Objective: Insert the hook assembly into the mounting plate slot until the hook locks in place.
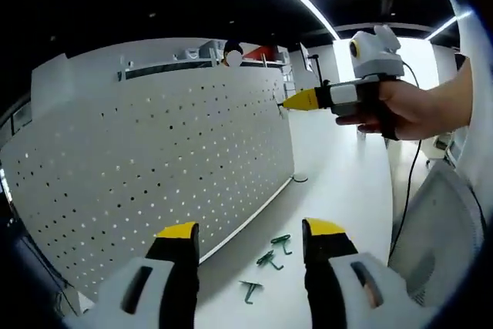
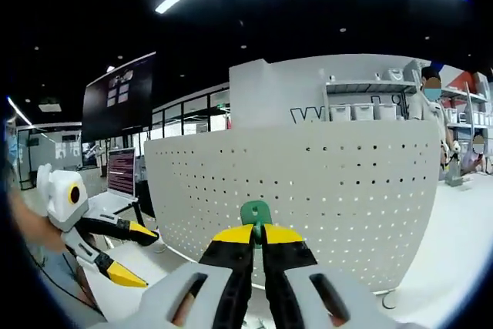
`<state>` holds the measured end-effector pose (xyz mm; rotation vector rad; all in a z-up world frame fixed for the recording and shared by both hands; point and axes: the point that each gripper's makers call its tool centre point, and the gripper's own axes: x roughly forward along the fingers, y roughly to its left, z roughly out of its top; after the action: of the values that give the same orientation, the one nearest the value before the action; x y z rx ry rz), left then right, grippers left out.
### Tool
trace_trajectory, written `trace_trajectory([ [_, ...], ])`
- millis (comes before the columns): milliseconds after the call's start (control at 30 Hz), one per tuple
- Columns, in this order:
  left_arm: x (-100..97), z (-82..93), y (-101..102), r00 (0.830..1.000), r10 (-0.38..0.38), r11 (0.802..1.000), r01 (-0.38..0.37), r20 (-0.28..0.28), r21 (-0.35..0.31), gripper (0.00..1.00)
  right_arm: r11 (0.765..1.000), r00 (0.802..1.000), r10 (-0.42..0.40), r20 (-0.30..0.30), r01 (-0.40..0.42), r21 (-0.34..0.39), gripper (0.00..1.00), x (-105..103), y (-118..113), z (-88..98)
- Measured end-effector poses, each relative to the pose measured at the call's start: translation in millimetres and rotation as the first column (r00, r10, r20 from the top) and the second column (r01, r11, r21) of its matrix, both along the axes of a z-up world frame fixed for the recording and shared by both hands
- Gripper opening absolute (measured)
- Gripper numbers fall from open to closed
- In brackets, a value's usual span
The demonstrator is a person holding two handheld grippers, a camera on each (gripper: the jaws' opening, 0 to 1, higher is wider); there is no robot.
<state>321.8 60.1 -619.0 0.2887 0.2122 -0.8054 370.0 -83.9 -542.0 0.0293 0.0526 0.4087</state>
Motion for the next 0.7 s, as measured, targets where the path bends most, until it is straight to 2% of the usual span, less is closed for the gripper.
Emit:
trace_trajectory([
  [300, -7.7, -0.2, 9.0, 1.0, 0.022, 0.999, -0.022, 0.015, -0.024, 0.57, 1.0, 1.0, -0.022, 0.019, 0.022, -0.005, 0.01, 10.9, -1.3, 11.6],
  [467, -12.8, 3.0, 16.0, 0.998, 0.049, 0.998, -0.047, 0.045, -0.039, 0.57, 0.999, 0.999, -0.04, 0.035, 0.04, 0.0, 0.01, 18.1, -1.8, 19.0],
  [533, -13.4, 5.3, 18.9, 0.997, 0.065, 0.995, -0.062, 0.029, -0.082, 0.59, 0.999, 0.998, -0.048, 0.037, 0.048, 0.0, 0.01, 21.6, -1.4, 21.3],
  [633, -14.0, 3.0, 26.7, 0.995, 0.085, 0.995, -0.082, 0.05, -0.052, 0.59, 0.998, 0.998, -0.054, 0.031, 0.054, 0.024, 0.01, 26.9, -0.5, 24.1],
  [700, -15.2, 3.6, 31.0, 0.994, 0.094, 0.993, -0.09, 0.051, -0.073, 0.6, 0.998, 0.997, -0.058, 0.043, 0.057, 0.022, 0.01, 29.9, 1.6, 28.3],
])
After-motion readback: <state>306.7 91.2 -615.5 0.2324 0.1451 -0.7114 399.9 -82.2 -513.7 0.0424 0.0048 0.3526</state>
